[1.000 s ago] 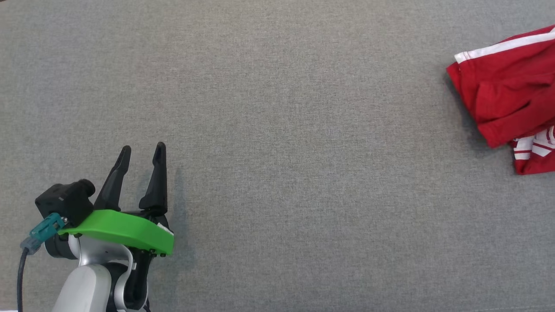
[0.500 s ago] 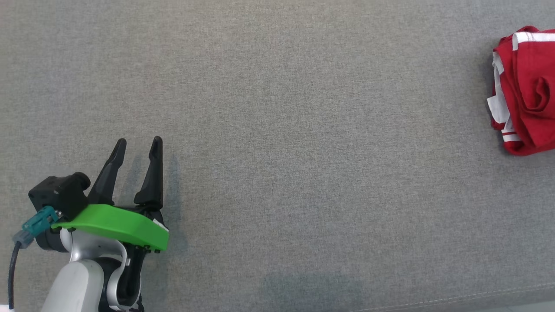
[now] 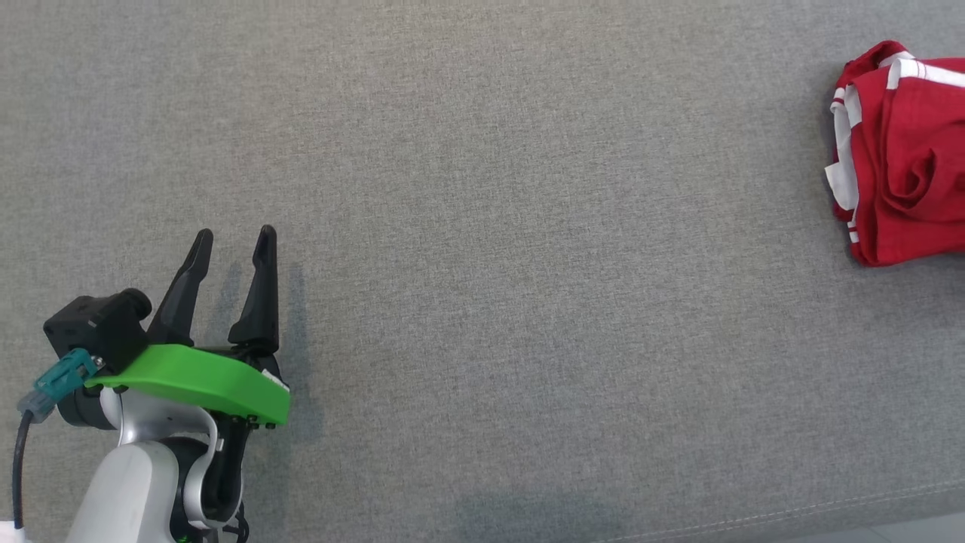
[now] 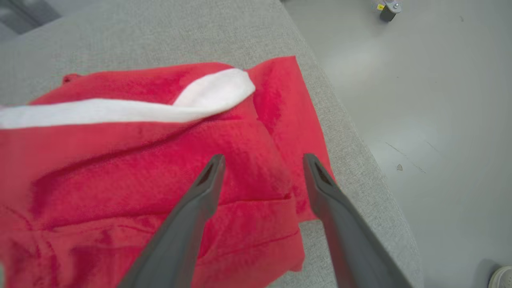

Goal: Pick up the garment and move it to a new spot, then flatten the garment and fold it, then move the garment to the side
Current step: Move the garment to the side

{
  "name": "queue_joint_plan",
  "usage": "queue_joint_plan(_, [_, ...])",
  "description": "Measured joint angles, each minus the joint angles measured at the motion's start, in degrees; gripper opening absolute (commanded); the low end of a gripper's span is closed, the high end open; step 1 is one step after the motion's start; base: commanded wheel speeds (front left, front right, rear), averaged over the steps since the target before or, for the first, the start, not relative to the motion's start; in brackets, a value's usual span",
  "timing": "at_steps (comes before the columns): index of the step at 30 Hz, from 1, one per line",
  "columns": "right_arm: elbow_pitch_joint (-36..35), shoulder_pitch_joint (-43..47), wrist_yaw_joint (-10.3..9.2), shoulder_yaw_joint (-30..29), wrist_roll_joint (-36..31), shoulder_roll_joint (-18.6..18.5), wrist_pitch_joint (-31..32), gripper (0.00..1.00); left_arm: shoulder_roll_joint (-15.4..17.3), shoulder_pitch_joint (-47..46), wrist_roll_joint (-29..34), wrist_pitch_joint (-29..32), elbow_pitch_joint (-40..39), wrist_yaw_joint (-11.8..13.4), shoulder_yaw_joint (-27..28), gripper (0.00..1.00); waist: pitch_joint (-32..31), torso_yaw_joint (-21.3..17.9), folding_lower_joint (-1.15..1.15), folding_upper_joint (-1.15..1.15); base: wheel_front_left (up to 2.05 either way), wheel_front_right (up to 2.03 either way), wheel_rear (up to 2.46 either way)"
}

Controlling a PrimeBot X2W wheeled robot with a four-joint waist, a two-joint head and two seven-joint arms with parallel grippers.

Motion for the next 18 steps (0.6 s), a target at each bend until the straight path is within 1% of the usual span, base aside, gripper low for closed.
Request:
queue_joint_plan(3, [-1.7,-0.1,0.42,-0.7,0.1,0.2,-3.2,1.0,-0.3,0.0,0.0,-0.9,0.9,0.0,0.1,1.0,-1.1,-0.1,0.0,0.0,0.0,0.0,0.0])
queue_joint_plan(5, [-3.6,-0.1,1.71,-0.6,-0.3,0.1,-5.7,1.0,-0.6,0.0,0.0,-1.6,1.5,0.0,0.4,1.0,-2.0,-0.1,0.0,0.0,0.0,0.0,0.0])
queue_joint_plan(8, [-6.9,-0.1,2.72,-0.8,-2.0,-0.2,-11.2,1.0,-0.8,0.1,0.0,-2.8,2.4,0.0,1.1,1.0,-3.4,-0.2,0.0,0.0,0.0,0.0,0.0])
queue_joint_plan(11, [-10.3,0.0,2.59,-1.2,-4.6,0.4,-18.5,1.0,-0.6,0.5,1.2,-4.3,3.8,0.0,1.8,1.0,-5.1,-0.2,0.0,0.0,0.0,0.0,0.0])
queue_joint_plan(13, [-12.4,0.7,2.49,-1.5,-5.7,2.0,-23.1,1.0,-0.2,1.2,2.7,-5.5,4.9,0.1,1.9,1.0,-6.3,-0.2,0.0,0.0,0.0,0.0,0.0])
queue_joint_plan(15, [-13.5,2.6,2.44,-1.7,-6.2,4.5,-26.9,1.0,0.4,2.0,4.1,-6.7,5.8,0.1,2.0,1.0,-7.5,-0.2,0.0,0.0,0.0,0.0,0.0])
queue_joint_plan(18, [-14.1,7.8,1.53,-1.0,-7.2,8.0,-31.3,1.0,0.8,3.7,6.3,-8.7,7.2,0.1,2.6,1.0,-9.6,-0.2,0.0,0.0,0.0,0.0,0.0])
